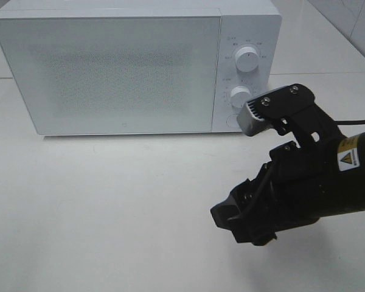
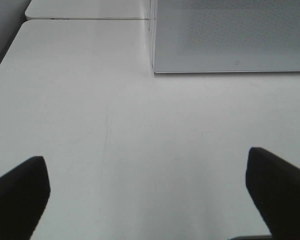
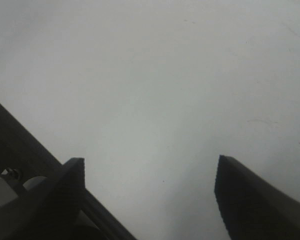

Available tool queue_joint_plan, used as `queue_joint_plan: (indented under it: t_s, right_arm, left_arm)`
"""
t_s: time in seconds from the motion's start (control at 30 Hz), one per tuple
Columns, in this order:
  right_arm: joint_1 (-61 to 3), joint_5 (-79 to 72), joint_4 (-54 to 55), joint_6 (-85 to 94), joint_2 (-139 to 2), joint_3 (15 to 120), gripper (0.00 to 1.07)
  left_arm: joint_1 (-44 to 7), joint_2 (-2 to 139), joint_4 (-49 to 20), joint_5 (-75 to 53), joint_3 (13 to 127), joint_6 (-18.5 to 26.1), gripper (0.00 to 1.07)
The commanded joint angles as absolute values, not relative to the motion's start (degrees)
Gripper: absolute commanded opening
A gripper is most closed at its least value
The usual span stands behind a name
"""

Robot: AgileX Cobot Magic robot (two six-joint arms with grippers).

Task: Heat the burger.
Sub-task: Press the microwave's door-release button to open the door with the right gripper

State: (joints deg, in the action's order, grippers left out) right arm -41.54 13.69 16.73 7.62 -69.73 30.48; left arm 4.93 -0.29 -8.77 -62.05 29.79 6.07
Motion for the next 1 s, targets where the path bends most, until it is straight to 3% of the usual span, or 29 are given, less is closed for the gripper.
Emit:
queue_joint_plan:
  t_s: [0.03,0.17,0.57,1.0]
  right_arm:
    - [-41.54,18.91,13.87,6.53,-65.03,30.6,0.78]
    - [-41.54,22.92,10.89,4.18,-61.36,30.6,0.82]
    - [-40.91,36.73,-2.41,-8.54,-41.83,30.6,0.81]
    - [-21.83,52.25,-3.27,-6.93,-19.71,30.6,0.8]
  left_arm:
    - [5.1,-1.26,-8.82,-61.36,29.56,5.67,1.0]
    - [5.1,-1.26,-8.82,-61.36,29.56,5.67,1.0]
    - [5.1,-1.26,-8.82,-61.36,29.56,5.67,1.0]
    - [5.1,-1.26,-8.82,-61.36,29.56,5.67,1.0]
